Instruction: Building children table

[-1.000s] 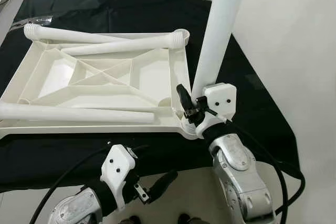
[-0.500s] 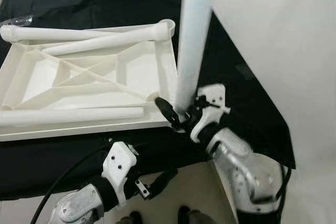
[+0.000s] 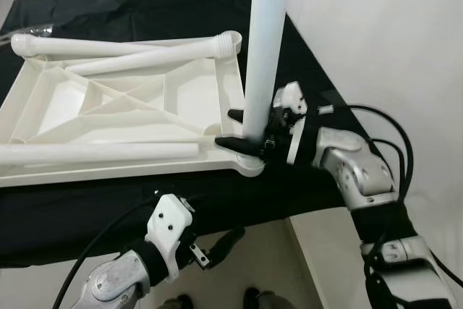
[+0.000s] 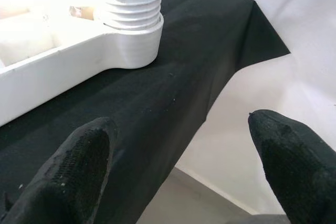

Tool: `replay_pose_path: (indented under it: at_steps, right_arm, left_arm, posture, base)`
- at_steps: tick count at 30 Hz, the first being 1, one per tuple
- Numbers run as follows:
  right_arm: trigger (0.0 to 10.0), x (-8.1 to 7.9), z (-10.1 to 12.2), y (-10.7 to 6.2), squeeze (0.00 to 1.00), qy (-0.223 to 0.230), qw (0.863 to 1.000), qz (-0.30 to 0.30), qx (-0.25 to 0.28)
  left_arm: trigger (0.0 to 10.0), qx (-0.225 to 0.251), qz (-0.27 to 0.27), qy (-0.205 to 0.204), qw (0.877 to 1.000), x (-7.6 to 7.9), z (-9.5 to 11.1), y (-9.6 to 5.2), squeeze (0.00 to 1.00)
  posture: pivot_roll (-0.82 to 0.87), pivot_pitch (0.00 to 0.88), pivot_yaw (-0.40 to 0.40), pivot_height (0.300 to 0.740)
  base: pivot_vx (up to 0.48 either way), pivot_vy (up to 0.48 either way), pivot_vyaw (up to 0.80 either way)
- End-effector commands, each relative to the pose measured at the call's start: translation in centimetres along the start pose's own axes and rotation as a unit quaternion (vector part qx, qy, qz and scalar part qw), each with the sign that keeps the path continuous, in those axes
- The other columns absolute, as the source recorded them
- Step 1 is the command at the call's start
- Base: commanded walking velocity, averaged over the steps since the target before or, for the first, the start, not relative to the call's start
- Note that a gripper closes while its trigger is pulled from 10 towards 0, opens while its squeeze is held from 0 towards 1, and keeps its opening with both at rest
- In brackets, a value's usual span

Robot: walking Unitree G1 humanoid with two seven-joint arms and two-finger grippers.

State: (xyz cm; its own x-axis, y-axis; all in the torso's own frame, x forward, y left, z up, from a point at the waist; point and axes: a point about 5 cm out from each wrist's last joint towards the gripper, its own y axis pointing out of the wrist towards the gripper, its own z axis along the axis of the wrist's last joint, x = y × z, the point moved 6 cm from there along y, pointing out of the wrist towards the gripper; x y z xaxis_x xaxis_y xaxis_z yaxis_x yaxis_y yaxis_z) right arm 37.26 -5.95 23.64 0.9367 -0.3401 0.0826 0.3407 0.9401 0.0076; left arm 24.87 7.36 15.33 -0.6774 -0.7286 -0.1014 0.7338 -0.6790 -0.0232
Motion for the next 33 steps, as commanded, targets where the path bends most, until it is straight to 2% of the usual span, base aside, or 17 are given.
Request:
replay_pose_path:
  at_steps: [1,3,8,12,13,14,15,16,18,19,20,21,22,23,24,27,33]
  right_arm:
    - [0.0,-0.1,-0.6,0.2,0.0,0.006,1.0,0.009,-0.002]
    - [0.0,0.8,-2.0,-0.1,0.0,0.015,1.0,0.002,-0.026]
    - [0.0,1.5,-3.1,-0.5,0.0,0.014,0.999,-0.012,-0.046]
    - [0.0,2.1,-5.9,-1.7,0.0,0.004,0.992,-0.091,-0.091]
    - [0.0,2.1,-5.9,-1.7,0.0,0.004,0.992,-0.091,-0.091]
    - [0.0,2.1,-8.7,-2.3,0.0,0.024,0.976,-0.173,-0.133]
    - [0.0,2.1,-8.7,-2.3,0.0,0.024,0.976,-0.173,-0.133]
    - [0.0,1.9,-10.6,-2.9,0.0,0.035,0.959,-0.229,-0.162]
    - [0.0,1.9,-10.6,-2.9,0.0,0.035,0.959,-0.229,-0.162]
    - [0.0,0.0,-13.5,-3.4,0.0,0.089,0.927,-0.322,-0.17]
    - [0.0,0.0,-13.5,-3.4,0.0,0.089,0.927,-0.322,-0.17]
    - [0.0,-1.6,-15.0,-3.4,0.0,0.117,0.896,-0.398,-0.158]
    - [0.0,-1.6,-15.0,-3.4,0.0,0.117,0.896,-0.398,-0.158]
    - [0.0,-2.1,-15.6,-3.0,0.0,0.13,0.878,-0.437,-0.143]
    - [0.0,-2.0,-15.8,-2.6,0.0,0.128,0.869,-0.459,-0.137]
    - [0.0,-0.8,-15.8,-1.9,0.0,0.106,0.871,-0.462,-0.13]
    - [0.0,0.4,-16.1,-1.4,0.0,0.108,0.867,-0.468,-0.131]
  left_arm:
    - [10.0,-0.008,0.001,-0.001,1.0,0.3,-0.7,-0.1,0.0]
    - [10.0,0.0,0.019,0.004,1.0,-0.1,-0.7,0.0,0.0]
    - [10.0,0.009,0.041,0.008,0.999,-0.8,-0.6,0.1,0.0]
    - [10.0,0.022,0.09,0.028,0.995,-2.0,-0.2,0.3,0.0]
    - [10.0,0.022,0.09,0.028,0.995,-2.0,-0.2,0.3,0.0]
    - [10.0,0.025,0.108,0.025,0.994,-2.3,-0.2,0.3,0.0]
    - [10.0,0.025,0.108,0.025,0.994,-2.3,-0.2,0.3,0.0]
    - [10.0,0.027,0.119,0.023,0.992,-2.5,-0.2,0.4,0.0]
    - [10.0,0.027,0.119,0.023,0.992,-2.5,-0.2,0.4,0.0]
    - [10.0,0.021,0.124,0.002,0.992,-2.6,-0.7,0.4,0.0]
    - [10.0,0.021,0.124,0.002,0.992,-2.6,-0.7,0.4,0.0]
    - [10.0,0.023,0.136,-0.015,0.99,-2.9,-1.0,0.6,0.0]
    - [10.0,0.023,0.136,-0.015,0.99,-2.9,-1.0,0.6,0.0]
    - [10.0,0.024,0.153,-0.026,0.988,-3.5,-1.3,0.9,0.0]
    - [10.0,0.021,0.17,-0.034,0.985,-4.2,-1.7,1.2,0.0]
    - [10.0,0.016,0.188,-0.035,0.981,-4.9,-2.2,1.5,0.0]
    - [10.0,0.011,0.211,-0.031,0.977,-6.1,-2.9,2.0,0.0]
  posture:
    - [0.03,0.161,-0.058,0.74]
    - [0.05,0.124,-0.072,0.74]
    - [0.05,0.104,-0.077,0.74]
    - [0.04,0.062,-0.101,0.74]
    - [0.04,0.062,-0.101,0.74]
    - [0.04,0.057,-0.106,0.74]
    - [0.04,0.057,-0.106,0.74]
    - [0.04,0.053,-0.108,0.74]
    - [0.04,0.053,-0.108,0.74]
    - [0.04,0.044,-0.103,0.74]
    - [0.04,0.044,-0.103,0.74]
    - [0.02,0.015,-0.069,0.74]
    - [0.02,0.015,-0.069,0.74]
    - [0.02,0.003,-0.067,0.74]
    - [0.02,0.0,-0.068,0.74]
    - [0.02,0.0,-0.069,0.74]
    - [0.03,0.0,-0.068,0.74]
  base:
    - [0.0,0.0,0.0]
    - [0.0,0.0,0.0]
    - [0.0,0.0,0.0]
    - [0.0,0.0,0.0]
    - [0.0,0.0,0.0]
    - [0.0,0.0,0.0]
    - [0.0,0.0,0.0]
    - [0.0,0.0,0.0]
    - [0.0,0.0,0.0]
    - [0.0,0.0,0.0]
    - [0.0,0.0,0.0]
    - [0.0,0.0,0.0]
    - [0.0,0.0,0.0]
    - [0.0,0.0,0.0]
    - [0.0,0.0,0.0]
    - [0.0,0.0,0.0]
    - [0.0,0.0,0.0]
